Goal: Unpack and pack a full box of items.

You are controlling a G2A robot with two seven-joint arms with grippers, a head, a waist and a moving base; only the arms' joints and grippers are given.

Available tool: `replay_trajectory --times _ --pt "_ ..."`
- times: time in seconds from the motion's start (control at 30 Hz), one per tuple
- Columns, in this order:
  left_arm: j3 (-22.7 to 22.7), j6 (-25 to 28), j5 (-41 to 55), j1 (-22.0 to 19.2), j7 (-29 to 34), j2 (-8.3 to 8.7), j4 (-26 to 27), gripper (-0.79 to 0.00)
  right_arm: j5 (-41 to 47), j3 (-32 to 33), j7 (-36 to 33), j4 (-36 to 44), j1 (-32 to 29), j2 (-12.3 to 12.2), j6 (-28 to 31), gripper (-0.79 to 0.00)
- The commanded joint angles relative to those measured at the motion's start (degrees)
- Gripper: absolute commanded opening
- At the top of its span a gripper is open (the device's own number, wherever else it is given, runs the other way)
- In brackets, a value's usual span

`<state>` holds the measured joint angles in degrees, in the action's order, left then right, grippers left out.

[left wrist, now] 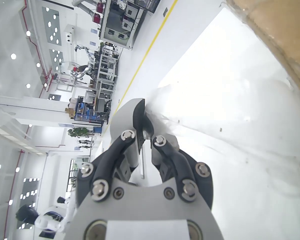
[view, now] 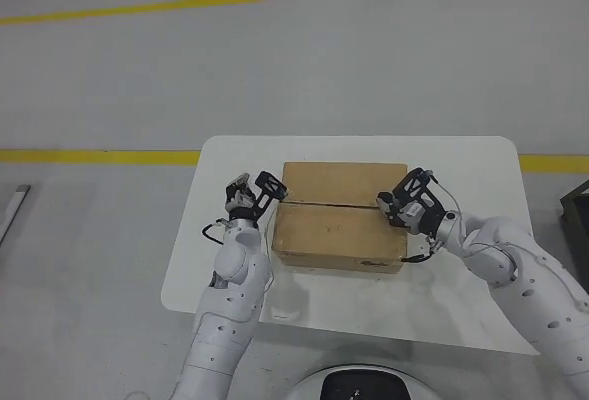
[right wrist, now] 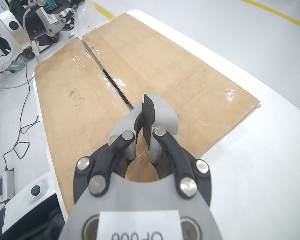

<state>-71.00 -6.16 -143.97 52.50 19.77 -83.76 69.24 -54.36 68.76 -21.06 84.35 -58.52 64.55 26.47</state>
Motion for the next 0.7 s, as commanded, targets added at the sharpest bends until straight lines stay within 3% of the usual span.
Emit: replay_trajectory --times 0.0,0.2,0.23,0.27,0.3,0.4,0.67 --pt "-0.08 0.55 -2.05 1.37 1.28 0.16 2.73 -0.773 -0.06 -0.15 0.08 0.03 -0.01 0.04 -0.14 -0.785" --pt "-0.30 3.28 -2.08 5.13 2.46 0.28 11.35 -0.677 -0.12 -0.52 0.03 -0.04 0.14 0.16 -0.21 -0.785" --pt "-0.13 3.61 -2.36 5.75 2.37 0.30 12.75 -0.683 -0.19 -0.53 0.11 -0.07 0.15 0.17 -0.21 -0.785" --pt "0.17 3.99 -3.10 6.34 2.26 0.32 14.13 -0.760 -0.22 -0.55 0.17 -0.09 0.15 0.18 -0.20 -0.785" --pt "0.44 4.11 -3.17 6.89 2.08 0.30 15.67 -0.785 -0.25 -0.56 0.20 -0.10 0.15 0.19 -0.21 -0.785" --pt "1.14 4.99 -3.46 8.22 2.00 0.24 19.01 -0.733 -0.28 -0.57 0.30 -0.14 0.11 0.22 -0.32 -0.785" --pt "3.73 7.35 -3.37 9.58 0.83 -0.12 23.06 -0.686 -0.09 -0.50 0.43 -0.13 0.04 0.28 -0.34 -0.785"
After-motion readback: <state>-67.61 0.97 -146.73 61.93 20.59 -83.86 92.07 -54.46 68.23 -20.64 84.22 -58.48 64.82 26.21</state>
